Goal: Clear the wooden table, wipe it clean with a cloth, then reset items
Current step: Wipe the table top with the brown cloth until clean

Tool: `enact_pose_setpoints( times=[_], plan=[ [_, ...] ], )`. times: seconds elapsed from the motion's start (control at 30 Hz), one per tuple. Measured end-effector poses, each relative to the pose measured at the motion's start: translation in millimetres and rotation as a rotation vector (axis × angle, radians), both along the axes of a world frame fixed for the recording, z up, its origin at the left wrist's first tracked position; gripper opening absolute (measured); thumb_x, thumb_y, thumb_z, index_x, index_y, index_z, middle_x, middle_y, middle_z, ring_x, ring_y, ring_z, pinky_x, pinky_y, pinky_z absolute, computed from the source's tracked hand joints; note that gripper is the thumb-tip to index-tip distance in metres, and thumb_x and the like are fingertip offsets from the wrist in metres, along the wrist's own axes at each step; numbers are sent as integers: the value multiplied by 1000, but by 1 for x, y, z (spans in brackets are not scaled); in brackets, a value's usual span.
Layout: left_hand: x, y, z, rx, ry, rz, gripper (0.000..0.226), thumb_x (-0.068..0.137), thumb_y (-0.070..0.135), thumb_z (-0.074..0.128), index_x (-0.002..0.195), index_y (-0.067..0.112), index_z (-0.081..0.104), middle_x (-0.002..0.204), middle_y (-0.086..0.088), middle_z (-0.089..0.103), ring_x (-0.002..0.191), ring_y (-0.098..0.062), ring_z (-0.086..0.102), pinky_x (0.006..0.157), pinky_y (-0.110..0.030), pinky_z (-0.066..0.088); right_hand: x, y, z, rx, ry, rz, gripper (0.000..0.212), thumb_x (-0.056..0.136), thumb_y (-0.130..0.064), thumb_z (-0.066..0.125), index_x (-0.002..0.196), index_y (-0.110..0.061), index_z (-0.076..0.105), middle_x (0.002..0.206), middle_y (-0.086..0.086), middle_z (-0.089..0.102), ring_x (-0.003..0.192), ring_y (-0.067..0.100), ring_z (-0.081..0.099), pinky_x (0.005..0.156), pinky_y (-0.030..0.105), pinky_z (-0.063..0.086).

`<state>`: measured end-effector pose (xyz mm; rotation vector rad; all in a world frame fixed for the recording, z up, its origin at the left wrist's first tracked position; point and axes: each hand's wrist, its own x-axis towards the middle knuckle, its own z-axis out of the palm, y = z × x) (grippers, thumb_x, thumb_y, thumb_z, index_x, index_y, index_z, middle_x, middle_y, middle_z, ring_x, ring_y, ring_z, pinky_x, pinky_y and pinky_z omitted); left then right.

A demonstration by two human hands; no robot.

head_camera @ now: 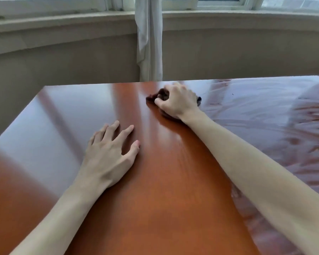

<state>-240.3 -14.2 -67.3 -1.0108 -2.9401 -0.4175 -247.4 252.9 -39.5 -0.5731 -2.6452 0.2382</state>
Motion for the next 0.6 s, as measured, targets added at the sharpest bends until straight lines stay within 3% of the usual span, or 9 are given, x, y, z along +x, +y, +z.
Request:
enact_pose_setpoints(
  times=[0.1, 0.27, 0.43, 0.53, 0.6],
  plan=[
    [1, -1, 0, 0, 2, 13, 70, 87, 74, 13, 153, 52, 23, 165, 13, 18, 154, -14, 8, 125, -41, 14, -78, 40, -1, -15, 22, -67, 47, 82, -59, 57, 112, -26, 70, 115, 8, 66, 112, 38, 58, 89, 42, 44],
    [2, -1, 5, 1, -27, 31, 71, 85, 75, 12, 153, 55, 22, 166, 15, 14, 154, -10, 4, 126, -38, 10, -109, 55, 3, -40, 6, -144, 45, 84, -55, 57, 113, -23, 71, 118, 10, 65, 115, 40, 55, 93, 43, 43],
    [5, 1, 6, -38, -26, 7, 65, 93, 70, 20, 155, 49, 23, 166, 5, 19, 154, -20, 9, 126, -41, 9, -15, 0, 5, -29, -13, -50, 35, 84, -54, 59, 98, -23, 67, 106, 6, 62, 105, 35, 58, 81, 40, 38],
    [7, 3, 12, -115, 16, -21, 58, 102, 56, 27, 157, 37, 27, 164, -7, 24, 150, -31, 19, 122, -48, 18, 80, -54, 5, -18, -16, -1, 36, 82, -57, 60, 90, -22, 61, 99, 3, 61, 98, 33, 59, 76, 37, 33],
    [24, 5, 24, -138, 41, -38, 58, 105, 49, 27, 158, 26, 27, 165, -11, 22, 150, -34, 20, 121, -50, 19, 146, -96, 4, -1, -24, 12, 40, 79, -62, 55, 89, -24, 61, 96, 1, 60, 96, 32, 58, 77, 37, 37]
  ],
)
